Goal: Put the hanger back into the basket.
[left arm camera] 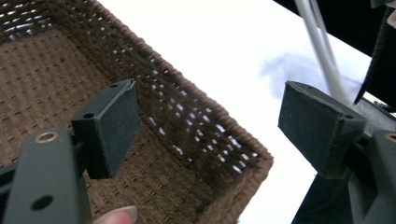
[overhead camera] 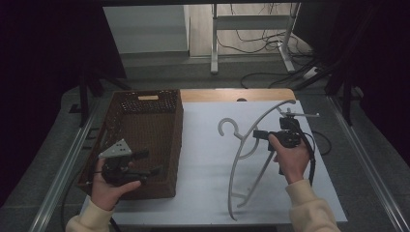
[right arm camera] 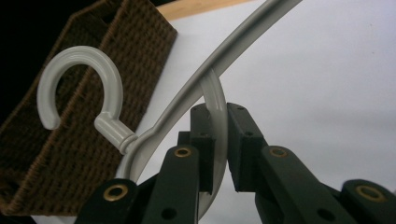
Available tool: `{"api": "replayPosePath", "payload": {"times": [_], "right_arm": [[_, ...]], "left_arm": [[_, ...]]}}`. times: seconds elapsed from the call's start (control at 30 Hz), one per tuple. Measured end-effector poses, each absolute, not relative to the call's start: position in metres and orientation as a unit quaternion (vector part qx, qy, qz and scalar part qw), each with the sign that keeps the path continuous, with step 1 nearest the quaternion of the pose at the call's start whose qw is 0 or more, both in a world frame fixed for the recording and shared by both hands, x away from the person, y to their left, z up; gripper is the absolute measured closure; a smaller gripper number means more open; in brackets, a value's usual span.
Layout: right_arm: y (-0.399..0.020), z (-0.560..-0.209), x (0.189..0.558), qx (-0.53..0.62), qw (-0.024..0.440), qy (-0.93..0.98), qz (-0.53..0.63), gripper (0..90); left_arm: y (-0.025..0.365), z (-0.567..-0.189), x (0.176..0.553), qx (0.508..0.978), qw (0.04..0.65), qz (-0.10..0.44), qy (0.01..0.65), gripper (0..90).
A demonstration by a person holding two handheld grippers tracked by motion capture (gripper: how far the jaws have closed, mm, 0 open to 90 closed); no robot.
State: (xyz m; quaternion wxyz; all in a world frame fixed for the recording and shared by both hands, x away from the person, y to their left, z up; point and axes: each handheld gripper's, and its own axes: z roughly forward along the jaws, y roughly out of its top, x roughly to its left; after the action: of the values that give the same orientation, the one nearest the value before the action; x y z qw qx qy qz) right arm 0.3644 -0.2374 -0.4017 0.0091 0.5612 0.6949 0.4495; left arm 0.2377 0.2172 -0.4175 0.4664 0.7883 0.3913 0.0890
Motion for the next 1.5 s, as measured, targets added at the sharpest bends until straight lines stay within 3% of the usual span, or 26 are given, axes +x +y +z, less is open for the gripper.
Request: {"api": "replayPosePath", "payload": {"times": [0.37, 1.0, 1.5], "right_arm": [[-0.234, -0.401, 0.363, 0.546, -0.001, 0.687, 0.480, 83.4], [-0.237, -0.396, 0.361, 0.502, -0.037, 0.675, 0.539, 84.8], [-0.236, -0.390, 0.358, 0.472, -0.068, 0.668, 0.571, 84.7]], "left_arm": [[0.185, -0.416, 0.243, 0.808, 0.462, 0.063, 0.360, 20.2], [0.165, -0.416, 0.250, 0.818, 0.457, 0.054, 0.345, 20.1], [0.109, -0.419, 0.274, 0.835, 0.451, 0.025, 0.314, 21.6]]}}
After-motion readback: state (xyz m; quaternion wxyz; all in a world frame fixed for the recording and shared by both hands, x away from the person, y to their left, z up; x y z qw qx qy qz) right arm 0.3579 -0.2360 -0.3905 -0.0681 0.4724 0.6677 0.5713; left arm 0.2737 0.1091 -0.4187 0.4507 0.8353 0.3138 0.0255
